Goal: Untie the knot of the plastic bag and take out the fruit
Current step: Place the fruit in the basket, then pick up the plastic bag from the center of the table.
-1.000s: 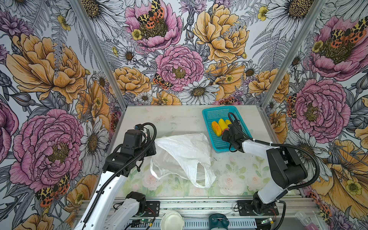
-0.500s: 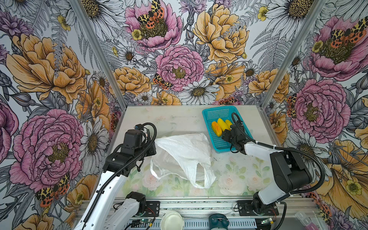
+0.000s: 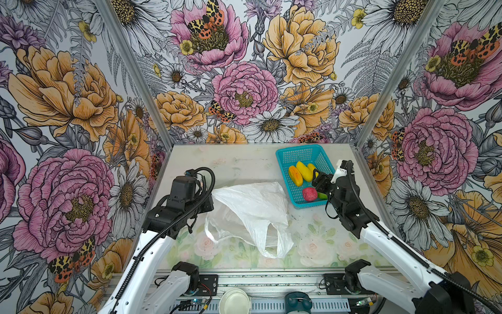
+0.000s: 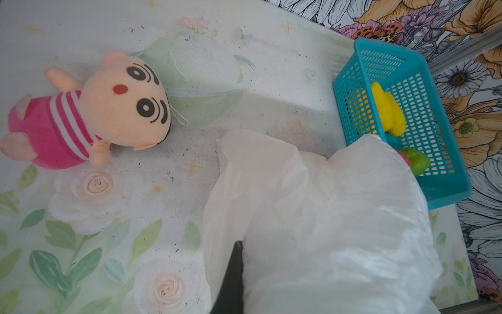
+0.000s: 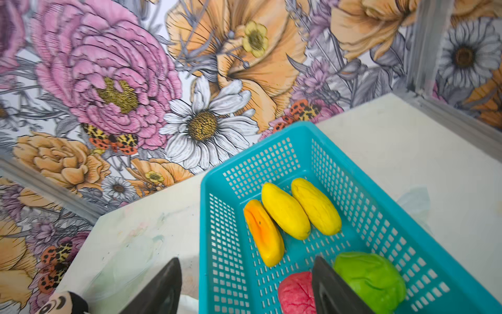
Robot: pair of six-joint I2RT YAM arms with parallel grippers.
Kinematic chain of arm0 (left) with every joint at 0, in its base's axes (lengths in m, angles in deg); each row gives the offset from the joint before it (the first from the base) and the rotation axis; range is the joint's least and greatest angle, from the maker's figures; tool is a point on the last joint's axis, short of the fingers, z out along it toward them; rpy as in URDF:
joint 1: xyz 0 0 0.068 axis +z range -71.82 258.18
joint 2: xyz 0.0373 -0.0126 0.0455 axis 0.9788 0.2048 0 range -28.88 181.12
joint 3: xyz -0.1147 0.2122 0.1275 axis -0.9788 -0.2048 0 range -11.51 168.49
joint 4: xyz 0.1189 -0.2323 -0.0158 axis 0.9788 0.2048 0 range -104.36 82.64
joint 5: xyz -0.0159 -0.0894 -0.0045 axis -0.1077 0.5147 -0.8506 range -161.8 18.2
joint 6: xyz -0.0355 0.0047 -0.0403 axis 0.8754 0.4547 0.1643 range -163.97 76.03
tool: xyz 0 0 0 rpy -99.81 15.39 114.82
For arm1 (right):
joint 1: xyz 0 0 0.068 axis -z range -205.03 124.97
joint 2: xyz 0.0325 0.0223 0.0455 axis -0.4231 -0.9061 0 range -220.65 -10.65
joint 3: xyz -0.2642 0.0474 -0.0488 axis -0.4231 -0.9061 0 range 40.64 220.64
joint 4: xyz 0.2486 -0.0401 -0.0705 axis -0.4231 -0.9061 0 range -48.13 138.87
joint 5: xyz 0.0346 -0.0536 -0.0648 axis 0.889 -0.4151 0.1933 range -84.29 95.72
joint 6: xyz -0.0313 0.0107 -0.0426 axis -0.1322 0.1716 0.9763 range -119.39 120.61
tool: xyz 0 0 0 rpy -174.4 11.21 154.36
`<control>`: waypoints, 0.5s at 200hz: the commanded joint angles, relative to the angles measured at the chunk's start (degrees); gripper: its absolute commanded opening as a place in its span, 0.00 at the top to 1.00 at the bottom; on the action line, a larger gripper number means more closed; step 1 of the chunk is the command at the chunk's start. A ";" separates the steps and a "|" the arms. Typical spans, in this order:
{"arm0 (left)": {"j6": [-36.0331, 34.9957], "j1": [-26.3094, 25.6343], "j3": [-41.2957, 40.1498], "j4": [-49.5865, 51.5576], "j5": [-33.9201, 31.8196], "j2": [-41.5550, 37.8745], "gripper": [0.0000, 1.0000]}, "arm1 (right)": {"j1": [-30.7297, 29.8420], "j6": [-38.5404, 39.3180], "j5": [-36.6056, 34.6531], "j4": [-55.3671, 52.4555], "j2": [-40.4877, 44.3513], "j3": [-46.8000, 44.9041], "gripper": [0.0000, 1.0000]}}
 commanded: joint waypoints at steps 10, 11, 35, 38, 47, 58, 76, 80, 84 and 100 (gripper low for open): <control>-0.65 -4.53 1.34 1.98 -10.30 0.06 1.00 | -7.88 8.40 -0.97 0.89 6.88 0.87 0.34; -0.62 -4.64 1.29 1.98 -10.54 0.05 1.00 | -8.27 8.71 -0.91 0.94 6.95 0.92 0.34; -0.72 -5.47 1.15 1.75 -9.37 1.12 1.00 | -18.69 15.54 1.38 1.93 7.72 2.94 0.38; -0.81 -5.38 1.19 1.72 -9.11 1.33 1.00 | -19.80 16.46 1.63 1.95 7.44 3.40 0.38; -0.89 -4.98 1.24 1.67 -8.55 2.09 1.00 | -25.25 19.06 2.04 1.90 6.32 4.64 0.39; -0.79 -4.26 1.15 1.68 -7.46 2.68 1.00 | -31.11 22.44 2.00 1.78 4.47 6.14 0.40; -0.66 -4.05 1.06 1.56 -6.38 2.63 1.00 | -40.33 28.21 2.12 1.99 -0.10 8.64 0.40; -0.68 -4.14 0.95 1.54 -6.38 2.46 1.00 | -42.22 29.03 1.93 1.99 -1.94 9.32 0.40; -0.69 -4.13 0.97 1.48 -6.38 2.24 1.00 | -44.36 29.96 1.68 2.04 -2.89 10.10 0.40; -0.62 -4.04 0.81 1.29 -6.38 1.32 1.00 | -50.39 32.84 -0.26 1.58 -10.23 13.71 0.42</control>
